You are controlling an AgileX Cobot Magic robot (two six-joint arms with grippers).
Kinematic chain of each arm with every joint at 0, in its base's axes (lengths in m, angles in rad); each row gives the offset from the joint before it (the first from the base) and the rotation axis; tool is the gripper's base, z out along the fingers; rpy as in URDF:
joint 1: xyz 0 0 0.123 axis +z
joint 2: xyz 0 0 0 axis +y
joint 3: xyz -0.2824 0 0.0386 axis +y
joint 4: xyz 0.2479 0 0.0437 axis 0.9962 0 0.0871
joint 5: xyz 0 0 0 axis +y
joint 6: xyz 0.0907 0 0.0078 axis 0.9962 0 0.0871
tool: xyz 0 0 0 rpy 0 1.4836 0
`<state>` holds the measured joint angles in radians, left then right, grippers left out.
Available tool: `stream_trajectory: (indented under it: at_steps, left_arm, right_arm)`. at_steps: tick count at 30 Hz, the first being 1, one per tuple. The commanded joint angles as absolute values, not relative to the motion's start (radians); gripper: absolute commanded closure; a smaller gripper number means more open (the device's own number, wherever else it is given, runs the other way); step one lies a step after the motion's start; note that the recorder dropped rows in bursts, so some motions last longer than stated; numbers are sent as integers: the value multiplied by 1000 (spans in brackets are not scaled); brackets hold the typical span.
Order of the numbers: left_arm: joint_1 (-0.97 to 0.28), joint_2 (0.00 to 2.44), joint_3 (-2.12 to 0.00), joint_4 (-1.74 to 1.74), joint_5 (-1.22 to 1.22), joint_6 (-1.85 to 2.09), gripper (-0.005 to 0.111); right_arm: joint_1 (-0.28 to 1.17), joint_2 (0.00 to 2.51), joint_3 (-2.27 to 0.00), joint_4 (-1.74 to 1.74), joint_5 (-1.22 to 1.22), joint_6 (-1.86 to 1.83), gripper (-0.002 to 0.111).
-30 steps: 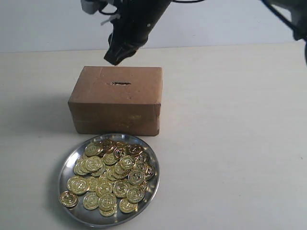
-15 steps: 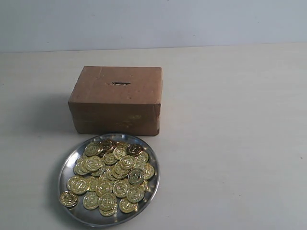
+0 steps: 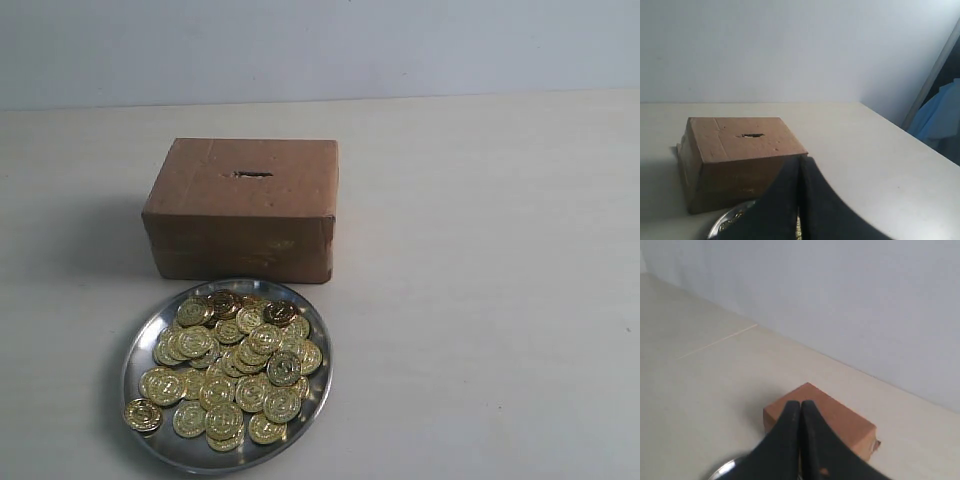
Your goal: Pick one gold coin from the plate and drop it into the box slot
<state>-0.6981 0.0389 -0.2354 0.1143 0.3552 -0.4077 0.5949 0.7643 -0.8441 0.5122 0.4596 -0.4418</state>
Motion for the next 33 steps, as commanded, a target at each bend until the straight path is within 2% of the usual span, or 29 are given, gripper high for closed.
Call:
stream_trajectory:
  at_steps: [1,5,12,20,33]
  left_arm:
    - [-697,33,-109,108,192,-427,107]
    - [-697,33,0,108,0,-443,107]
    - [-697,35,0,127,7,-431,107]
    - [-697,36,0,122,92,-405,107]
    - [-697,36,0,91,94,-413,107]
  right_arm:
    - [594,510,-414,648,113,-431,108]
    - [594,327,-172,657,27,-431,108]
    - [594,163,0,657,-51,-431,108]
    - [594,109,0,650,-21,-495,108]
    - [594,109,0,656,-28,-503,108]
